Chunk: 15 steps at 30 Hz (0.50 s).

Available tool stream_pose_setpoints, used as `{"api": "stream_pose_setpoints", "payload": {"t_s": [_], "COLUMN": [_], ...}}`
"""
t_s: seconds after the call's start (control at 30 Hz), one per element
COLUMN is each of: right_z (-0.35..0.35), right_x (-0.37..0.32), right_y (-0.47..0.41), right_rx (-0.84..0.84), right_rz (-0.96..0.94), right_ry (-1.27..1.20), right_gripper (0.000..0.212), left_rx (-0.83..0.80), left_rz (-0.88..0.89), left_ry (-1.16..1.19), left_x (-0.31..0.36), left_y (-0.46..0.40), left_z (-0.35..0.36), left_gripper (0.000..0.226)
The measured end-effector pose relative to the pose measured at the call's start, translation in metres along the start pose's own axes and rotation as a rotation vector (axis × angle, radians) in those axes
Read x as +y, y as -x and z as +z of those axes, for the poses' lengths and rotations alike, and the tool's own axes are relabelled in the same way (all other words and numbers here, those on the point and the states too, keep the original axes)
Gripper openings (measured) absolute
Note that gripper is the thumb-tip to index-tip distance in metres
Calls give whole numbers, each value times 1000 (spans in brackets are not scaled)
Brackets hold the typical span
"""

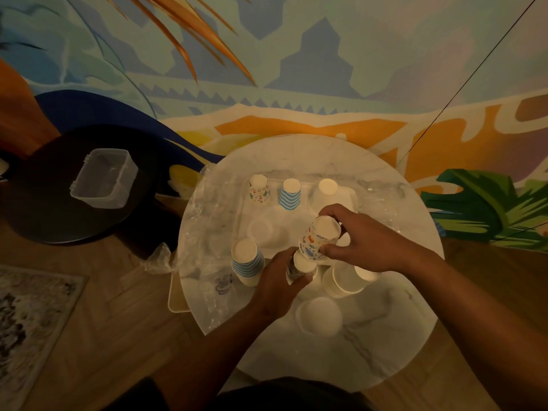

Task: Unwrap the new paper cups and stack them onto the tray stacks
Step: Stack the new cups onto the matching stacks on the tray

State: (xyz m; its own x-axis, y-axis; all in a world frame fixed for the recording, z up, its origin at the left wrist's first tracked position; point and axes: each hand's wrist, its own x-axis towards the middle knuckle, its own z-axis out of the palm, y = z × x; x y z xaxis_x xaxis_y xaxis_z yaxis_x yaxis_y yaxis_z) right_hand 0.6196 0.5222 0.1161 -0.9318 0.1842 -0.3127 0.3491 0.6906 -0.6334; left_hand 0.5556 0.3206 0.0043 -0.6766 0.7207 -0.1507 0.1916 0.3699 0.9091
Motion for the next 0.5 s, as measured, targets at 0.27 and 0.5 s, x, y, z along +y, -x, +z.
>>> {"api": "stream_pose_setpoints", "payload": {"t_s": [0.27, 0.5], "right_z": [-30, -50], "right_x": [8, 13], "right_y": [13, -2], "right_rx": [215, 396], "right_rz": [-21, 32], "right_ry": [-141, -234], "right_gripper": [54, 59], "left_rx": [94, 143], "left_rz": [81, 109], "left_ry": [10, 131], "left_x": [26, 66], "left_y": [5, 6], "left_z": [-14, -59], "left_gripper": [57, 63]}}
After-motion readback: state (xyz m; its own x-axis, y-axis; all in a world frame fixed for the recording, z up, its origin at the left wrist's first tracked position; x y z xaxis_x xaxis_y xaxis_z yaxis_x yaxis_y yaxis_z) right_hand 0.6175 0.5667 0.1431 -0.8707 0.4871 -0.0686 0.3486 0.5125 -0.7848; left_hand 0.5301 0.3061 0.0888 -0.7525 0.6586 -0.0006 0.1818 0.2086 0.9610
